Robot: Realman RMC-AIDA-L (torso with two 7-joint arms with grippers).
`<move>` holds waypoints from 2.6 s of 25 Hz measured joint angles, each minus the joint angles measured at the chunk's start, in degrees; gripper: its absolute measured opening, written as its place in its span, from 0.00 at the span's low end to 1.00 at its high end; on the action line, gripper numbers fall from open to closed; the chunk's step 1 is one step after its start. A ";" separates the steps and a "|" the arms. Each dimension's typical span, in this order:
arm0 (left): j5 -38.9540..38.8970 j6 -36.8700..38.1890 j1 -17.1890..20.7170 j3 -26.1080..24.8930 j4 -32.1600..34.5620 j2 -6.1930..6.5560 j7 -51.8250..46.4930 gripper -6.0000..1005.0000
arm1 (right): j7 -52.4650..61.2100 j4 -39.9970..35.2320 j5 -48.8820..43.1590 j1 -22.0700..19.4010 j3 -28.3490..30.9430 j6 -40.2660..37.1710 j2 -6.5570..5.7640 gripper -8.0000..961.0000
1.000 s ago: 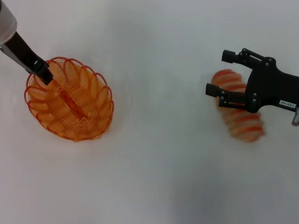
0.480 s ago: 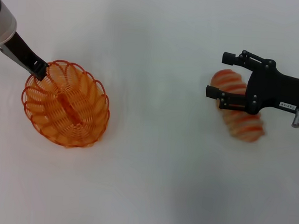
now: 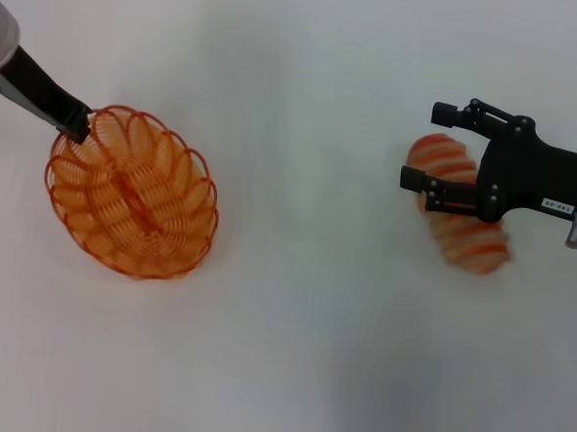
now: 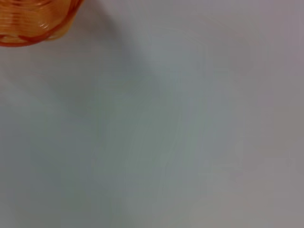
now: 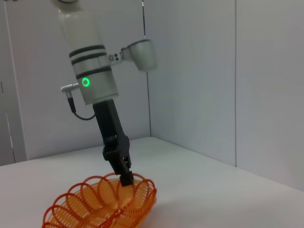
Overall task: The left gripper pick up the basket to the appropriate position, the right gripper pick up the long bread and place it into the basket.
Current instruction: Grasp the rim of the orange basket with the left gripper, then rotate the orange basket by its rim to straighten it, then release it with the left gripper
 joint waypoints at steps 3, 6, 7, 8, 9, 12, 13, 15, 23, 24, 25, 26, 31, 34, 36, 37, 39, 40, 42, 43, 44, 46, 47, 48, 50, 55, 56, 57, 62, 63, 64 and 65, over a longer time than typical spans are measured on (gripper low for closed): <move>-0.35 2.57 0.61 -4.24 2.88 -0.13 0.06 0.07 | 0.00 0.00 -0.02 0.00 0.00 0.00 0.00 0.98; -0.41 5.10 1.45 -7.87 5.74 -0.39 -0.11 0.07 | 0.00 0.00 -0.02 0.03 0.00 0.00 0.00 0.98; -0.41 5.10 1.45 -7.87 5.74 -0.39 -0.11 0.07 | 0.00 0.00 -0.02 0.06 0.00 0.00 0.00 0.98; -0.47 6.42 1.70 -10.66 6.80 -0.58 -0.28 0.07 | 0.00 0.01 -0.02 0.12 0.00 0.00 0.00 0.98; -0.48 7.01 1.73 -11.94 7.05 -0.63 -0.28 0.07 | -0.02 0.00 -0.02 0.16 -0.01 0.00 0.00 0.98; -0.74 9.34 1.83 -16.90 8.00 -0.74 -0.23 0.06 | -0.28 -0.03 -0.02 0.27 -0.07 0.00 -0.03 0.98; -0.96 10.01 1.90 -18.11 8.18 -0.74 -0.24 0.06 | -0.37 -0.05 -0.02 0.33 -0.09 0.00 -0.06 0.98; -1.63 11.30 2.09 -20.16 8.35 -0.71 -0.43 0.06 | -0.45 -0.11 -0.02 0.44 -0.13 -0.04 -0.08 0.98; -3.12 9.64 5.58 -22.07 13.34 -3.88 -6.61 0.06 | -0.73 -0.30 0.07 0.53 -0.56 -0.63 -0.01 0.98; -3.19 9.06 6.21 -22.11 14.16 -4.44 -7.32 0.06 | -1.10 -0.33 0.08 0.53 -0.64 -0.65 -0.01 0.98; -3.35 8.51 6.90 -22.14 14.98 -5.12 -8.05 0.06 | -1.46 -0.33 0.10 0.52 -0.66 -0.68 0.00 0.98; -3.68 8.06 7.47 -22.17 15.54 -5.63 -8.77 0.06 | -1.94 -0.32 0.13 0.49 -0.69 -0.69 0.00 0.98; -5.20 6.45 10.32 -20.99 17.93 -7.80 -13.22 0.06 | -3.19 -0.14 0.20 0.27 -0.71 -0.61 0.00 0.98; -6.31 5.50 11.63 -19.55 18.16 -8.23 -15.42 0.06 | -3.46 -0.15 0.20 0.10 -0.81 -0.96 0.00 0.98; -10.11 3.05 14.04 -16.51 18.19 -8.34 -18.65 0.06 | -3.54 -0.22 0.23 -0.01 -0.86 -1.47 0.00 0.98; -11.39 1.71 15.14 -14.75 18.21 -8.31 -20.16 0.06 | -3.65 -0.22 0.23 -0.04 -0.85 -1.66 -0.02 0.98; -12.36 0.22 16.19 -12.71 18.32 -8.22 -21.90 0.06 | -4.13 -0.12 0.24 -0.15 -0.62 -1.80 -0.04 0.98; -12.76 -0.72 16.76 -11.86 18.44 -8.20 -23.10 0.06 | -4.37 -0.09 0.24 -0.20 -0.52 -1.71 -0.03 0.98; -12.92 -0.83 16.83 -11.84 18.44 -8.20 -23.44 0.06 | -4.74 -0.08 0.24 -0.30 -0.47 -1.52 0.05 0.98; -12.92 -0.83 16.83 -11.84 18.44 -8.20 -23.44 0.06 | -4.84 -0.07 0.24 -0.32 -0.48 -1.47 0.06 0.98; -12.97 -0.91 16.90 -11.79 18.43 -8.20 -23.76 0.06 | -4.88 -0.06 0.25 -0.35 -0.51 -1.39 0.07 0.98; -12.95 -1.49 17.26 -11.70 18.15 -8.25 -24.59 0.07 | -4.96 -0.04 0.25 -0.32 -0.66 -1.07 0.08 0.98; -13.00 -1.89 17.48 -11.71 17.95 -8.28 -24.70 0.07 | -4.99 -0.03 0.25 -0.25 -0.76 -0.95 0.09 0.98; -13.10 -2.23 17.67 -11.73 17.79 -8.30 -24.73 0.07 | -5.03 -0.01 0.25 -0.16 -0.84 -0.88 0.09 0.98; -13.24 -2.91 17.91 -11.75 17.36 -8.35 -24.76 0.08 | -5.26 0.13 0.25 0.00 -0.94 -0.83 0.13 0.98; -13.67 -3.78 18.62 -11.75 16.93 -8.37 -24.82 0.09 | -5.65 0.81 0.25 0.14 -0.99 -1.28 0.15 0.98; -13.85 -4.14 18.78 -11.74 16.86 -8.37 -24.83 0.09 | -5.65 0.86 0.25 0.14 -1.01 -1.33 0.14 0.98; -13.95 -4.47 18.87 -11.68 16.75 -8.37 -24.83 0.09 | -5.66 0.86 0.24 0.12 -1.03 -1.38 0.13 0.98; -14.19 -6.46 19.27 -10.38 15.71 -8.38 -24.86 0.11 | -5.68 0.88 0.00 -0.05 -1.11 -1.43 0.05 0.98; -14.23 -6.73 19.32 -10.04 15.65 -8.38 -24.89 0.11 | -5.69 0.88 -0.02 -0.05 -1.20 -1.36 0.01 0.98; -14.32 -7.01 19.36 -9.73 15.53 -8.38 -24.91 0.11 | -5.69 0.88 -0.03 -0.06 -1.32 -1.28 -0.03 0.98; -14.47 -7.24 19.40 -9.50 15.33 -8.38 -24.93 0.11 | -5.70 0.88 -0.04 -0.03 -1.55 -1.20 -0.06 0.98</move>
